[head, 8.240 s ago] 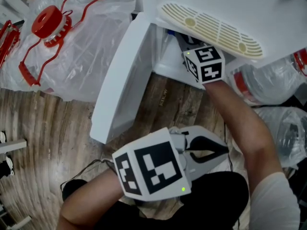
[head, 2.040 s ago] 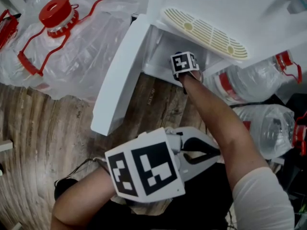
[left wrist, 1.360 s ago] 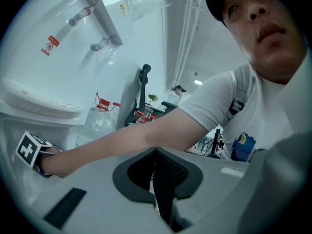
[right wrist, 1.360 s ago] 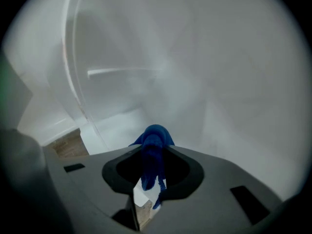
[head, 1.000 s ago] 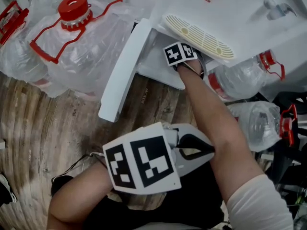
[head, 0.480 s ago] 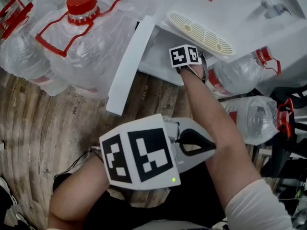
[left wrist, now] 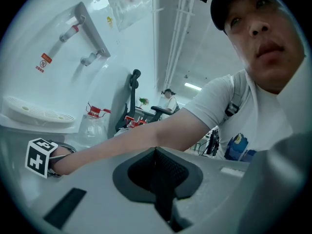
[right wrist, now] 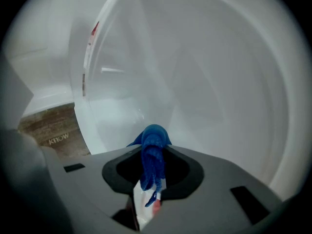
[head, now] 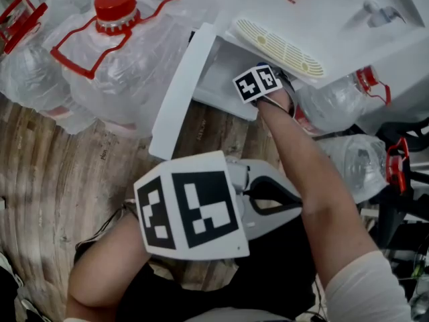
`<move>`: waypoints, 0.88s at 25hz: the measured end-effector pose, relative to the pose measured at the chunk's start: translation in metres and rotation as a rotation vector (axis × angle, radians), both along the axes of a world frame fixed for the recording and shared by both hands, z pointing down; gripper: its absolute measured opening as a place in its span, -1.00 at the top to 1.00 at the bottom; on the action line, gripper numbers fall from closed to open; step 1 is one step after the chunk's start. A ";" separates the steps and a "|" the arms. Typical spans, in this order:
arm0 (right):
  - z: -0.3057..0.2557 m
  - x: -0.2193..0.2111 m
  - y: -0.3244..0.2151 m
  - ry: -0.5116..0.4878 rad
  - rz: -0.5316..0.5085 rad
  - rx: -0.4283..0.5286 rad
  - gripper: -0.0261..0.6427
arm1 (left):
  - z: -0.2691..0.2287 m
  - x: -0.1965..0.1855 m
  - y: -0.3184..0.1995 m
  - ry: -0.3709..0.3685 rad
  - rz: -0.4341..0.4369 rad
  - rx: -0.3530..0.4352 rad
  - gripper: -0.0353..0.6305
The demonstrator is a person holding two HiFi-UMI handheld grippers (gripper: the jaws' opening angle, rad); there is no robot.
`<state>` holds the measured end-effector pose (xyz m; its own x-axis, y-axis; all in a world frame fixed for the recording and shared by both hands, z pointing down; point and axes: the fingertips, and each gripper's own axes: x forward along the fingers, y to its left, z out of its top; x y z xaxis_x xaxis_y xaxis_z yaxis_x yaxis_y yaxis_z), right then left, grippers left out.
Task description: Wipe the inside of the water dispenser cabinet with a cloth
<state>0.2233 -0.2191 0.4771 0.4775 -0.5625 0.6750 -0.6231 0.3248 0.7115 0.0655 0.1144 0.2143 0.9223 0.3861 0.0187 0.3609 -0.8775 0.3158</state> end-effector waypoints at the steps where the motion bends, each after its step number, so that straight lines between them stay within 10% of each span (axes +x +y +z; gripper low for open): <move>1: 0.004 -0.001 -0.002 0.009 -0.010 -0.012 0.67 | 0.000 0.000 0.000 0.001 0.000 -0.005 0.88; 22: 0.067 -0.003 0.012 0.245 -0.245 -0.436 0.67 | 0.023 0.007 -0.011 -0.037 -0.004 -0.045 0.88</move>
